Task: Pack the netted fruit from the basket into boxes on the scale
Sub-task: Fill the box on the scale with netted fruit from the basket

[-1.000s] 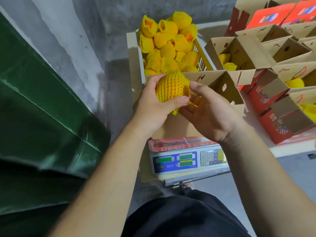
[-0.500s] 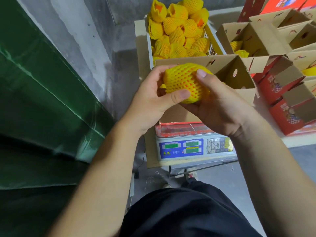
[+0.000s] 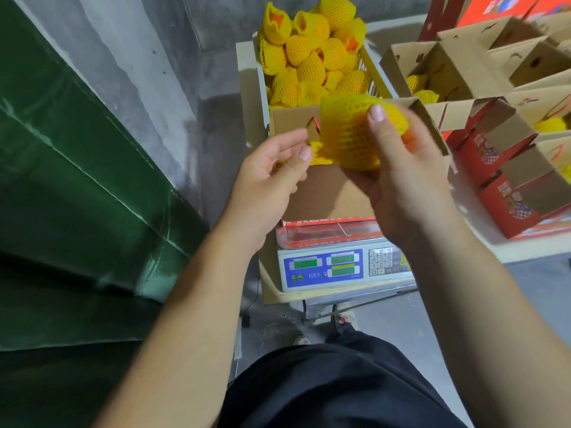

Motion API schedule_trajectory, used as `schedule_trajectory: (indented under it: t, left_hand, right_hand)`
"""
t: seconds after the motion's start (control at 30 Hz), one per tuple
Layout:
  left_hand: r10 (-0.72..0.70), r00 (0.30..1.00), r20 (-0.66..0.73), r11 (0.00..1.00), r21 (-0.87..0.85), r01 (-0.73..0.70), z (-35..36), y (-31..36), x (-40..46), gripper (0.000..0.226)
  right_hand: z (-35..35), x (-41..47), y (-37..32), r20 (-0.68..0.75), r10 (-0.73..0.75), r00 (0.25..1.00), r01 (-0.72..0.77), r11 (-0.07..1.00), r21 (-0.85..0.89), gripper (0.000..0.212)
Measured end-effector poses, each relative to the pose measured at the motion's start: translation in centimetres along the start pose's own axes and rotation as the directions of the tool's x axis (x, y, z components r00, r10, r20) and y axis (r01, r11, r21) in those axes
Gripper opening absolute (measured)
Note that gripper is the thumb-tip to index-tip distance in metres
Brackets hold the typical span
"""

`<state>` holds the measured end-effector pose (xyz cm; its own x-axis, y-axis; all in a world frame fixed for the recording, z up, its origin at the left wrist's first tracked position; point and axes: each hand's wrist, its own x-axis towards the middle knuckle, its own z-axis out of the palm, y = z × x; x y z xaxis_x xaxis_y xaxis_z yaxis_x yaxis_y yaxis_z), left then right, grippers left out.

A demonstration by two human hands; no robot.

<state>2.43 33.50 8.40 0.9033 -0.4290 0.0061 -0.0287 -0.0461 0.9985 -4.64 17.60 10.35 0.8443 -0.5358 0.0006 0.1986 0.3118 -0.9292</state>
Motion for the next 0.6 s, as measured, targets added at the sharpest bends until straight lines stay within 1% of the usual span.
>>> schedule_trajectory:
  t: [0.03,0.07,0.1,0.13,0.17,0.2,0.23,0.27,0.3,0.37,0.43,0.5,0.57,0.6]
  left_hand:
    - [-0.021,1.000,-0.019,1.000,0.012,0.022,-0.2,-0.1,0.2,0.028]
    - [-0.041,0.998,-0.036,0.999,0.019,0.042,-0.4,-0.2,0.5,0.029]
    - [-0.056,0.997,-0.052,0.998,0.027,0.058,-0.6,-0.2,0.7,0.029]
    - [-0.065,0.996,-0.067,0.997,0.036,0.067,-0.6,-0.2,0.9,0.029]
    - [-0.069,0.995,-0.079,0.996,0.045,0.072,-0.7,-0.2,1.0,0.029]
    - [-0.068,0.994,-0.084,0.996,0.051,0.073,-0.7,-0.1,1.2,0.028]
    - [-0.065,0.994,-0.084,0.996,0.060,0.071,-0.6,0.0,1.3,0.028]
    - [-0.062,0.995,-0.079,0.995,0.073,0.068,-0.6,0.2,1.4,0.028]
    - [-0.058,0.996,-0.071,0.994,0.093,0.065,-0.5,0.3,1.6,0.028]
    - [-0.050,0.997,-0.055,0.990,0.127,0.056,-0.2,0.4,2.0,0.029]
    - [-0.045,0.998,-0.046,0.988,0.146,0.051,0.2,0.5,2.4,0.027]
    - [-0.045,0.998,-0.044,0.985,0.162,0.051,0.6,0.5,2.8,0.025]
    - [-0.042,0.998,-0.040,0.983,0.176,0.049,1.1,0.6,3.3,0.023]
    - [-0.038,0.999,-0.037,0.981,0.186,0.044,1.4,0.7,3.6,0.022]
  right_hand:
    - [-0.1,0.5,-0.4,-0.077,-0.153,0.985,0.145,0.985,-0.098,0.041]
    - [-0.3,1.1,-0.7,-0.105,-0.318,0.942,0.285,0.927,-0.245,0.047]
    - [-0.7,2.0,-1.1,-0.071,-0.455,0.887,0.388,0.822,-0.416,0.053]
    - [-1.3,2.9,-1.3,0.020,-0.525,0.851,0.438,0.687,-0.580,0.057]
    - [-1.8,3.9,-1.7,0.129,-0.498,0.857,0.432,0.559,-0.708,0.061]
    - [-2.4,4.8,-1.9,0.213,-0.386,0.898,0.386,0.457,-0.801,0.062]
    - [-2.8,5.5,-2.2,0.243,-0.245,0.939,0.324,0.381,-0.866,0.061]
    - [-3.2,6.0,-2.2,0.240,-0.144,0.960,0.275,0.334,-0.902,0.057]
    - [-3.6,6.3,-2.2,0.227,-0.110,0.968,0.251,0.325,-0.912,0.052]
    - [-4.0,6.3,-2.1,0.207,-0.123,0.971,0.238,0.361,-0.902,0.047]
    - [-4.0,6.0,-1.8,0.219,-0.109,0.970,0.245,0.402,-0.882,0.044]
    - [-4.1,6.1,-1.1,0.245,-0.079,0.966,0.257,0.376,-0.890,0.044]
    - [-4.0,6.4,-0.4,0.259,-0.047,0.965,0.260,0.337,-0.905,0.050]
    - [-4.0,6.7,-0.2,0.261,-0.035,0.965,0.257,0.337,-0.906,0.053]
